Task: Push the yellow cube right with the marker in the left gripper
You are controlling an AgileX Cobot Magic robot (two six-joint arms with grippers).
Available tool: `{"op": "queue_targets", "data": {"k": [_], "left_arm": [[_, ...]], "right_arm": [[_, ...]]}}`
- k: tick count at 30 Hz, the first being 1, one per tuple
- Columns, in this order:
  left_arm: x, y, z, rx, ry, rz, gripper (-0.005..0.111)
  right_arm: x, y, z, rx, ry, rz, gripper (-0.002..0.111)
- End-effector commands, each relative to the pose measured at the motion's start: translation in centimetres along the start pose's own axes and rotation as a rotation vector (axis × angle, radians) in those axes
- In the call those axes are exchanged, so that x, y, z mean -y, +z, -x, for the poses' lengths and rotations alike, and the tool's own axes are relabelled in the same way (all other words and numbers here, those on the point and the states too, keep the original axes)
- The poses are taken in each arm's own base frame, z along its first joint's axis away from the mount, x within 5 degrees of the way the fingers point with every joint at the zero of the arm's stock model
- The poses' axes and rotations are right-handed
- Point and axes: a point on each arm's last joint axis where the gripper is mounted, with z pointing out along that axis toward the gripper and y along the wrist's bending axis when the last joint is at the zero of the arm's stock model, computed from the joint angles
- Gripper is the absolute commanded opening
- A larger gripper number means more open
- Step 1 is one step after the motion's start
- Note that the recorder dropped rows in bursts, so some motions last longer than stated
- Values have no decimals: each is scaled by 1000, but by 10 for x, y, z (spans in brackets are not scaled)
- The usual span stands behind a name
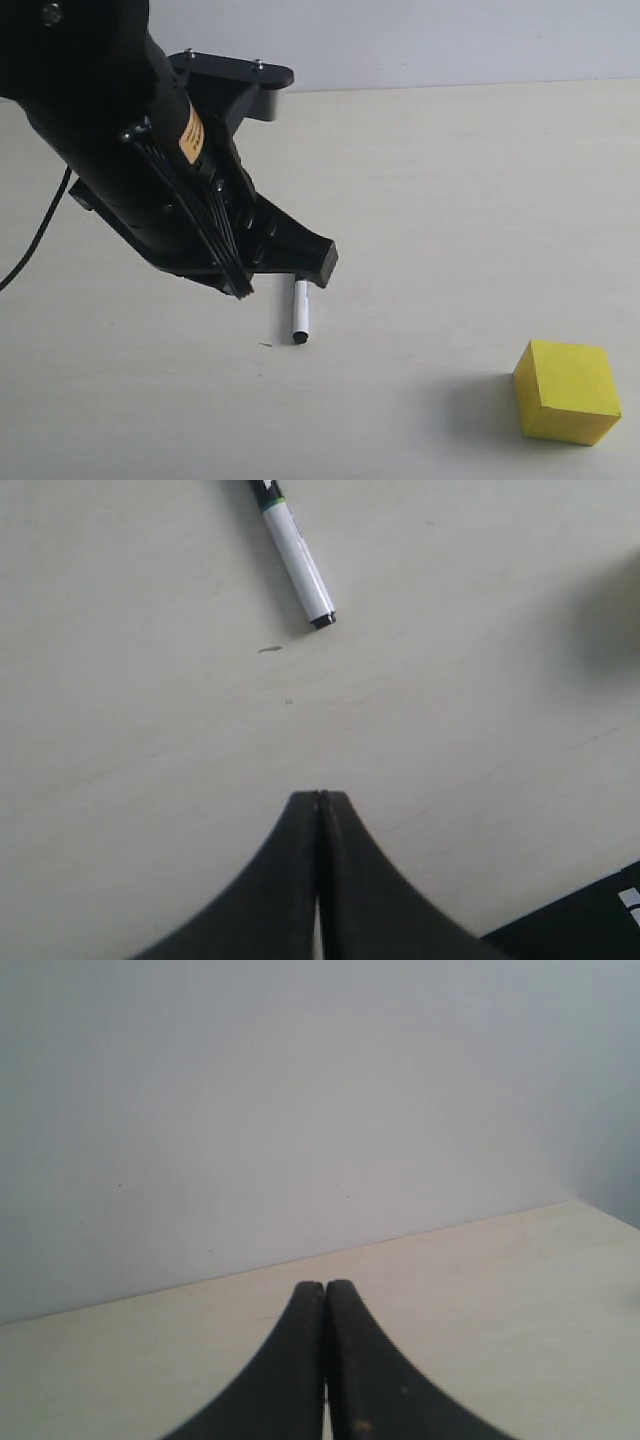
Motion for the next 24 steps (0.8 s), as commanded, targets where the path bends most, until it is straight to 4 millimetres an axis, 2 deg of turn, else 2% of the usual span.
{"op": "queue_targets", "data": {"k": [1, 11, 15, 17, 20, 24], "left_arm": [[0, -1, -1, 2, 11, 5, 0], [-5, -2, 6, 78, 159, 75, 0], [-8, -11, 15, 267, 201, 59, 0], [-11, -16, 15, 420, 214, -12, 0], [-22, -17, 8, 572, 201, -91, 0], [-58, -14, -13, 747, 84, -163, 0]], "right_arm": [[0, 0, -1, 3, -10, 2, 0], [0, 0, -1, 3, -9, 2, 0], [0, 0, -1, 3, -9, 2, 0], [0, 0, -1, 3, -9, 2, 0], [0, 0, -1, 3, -9, 2, 0], [0, 0, -1, 3, -9, 2, 0]]}}
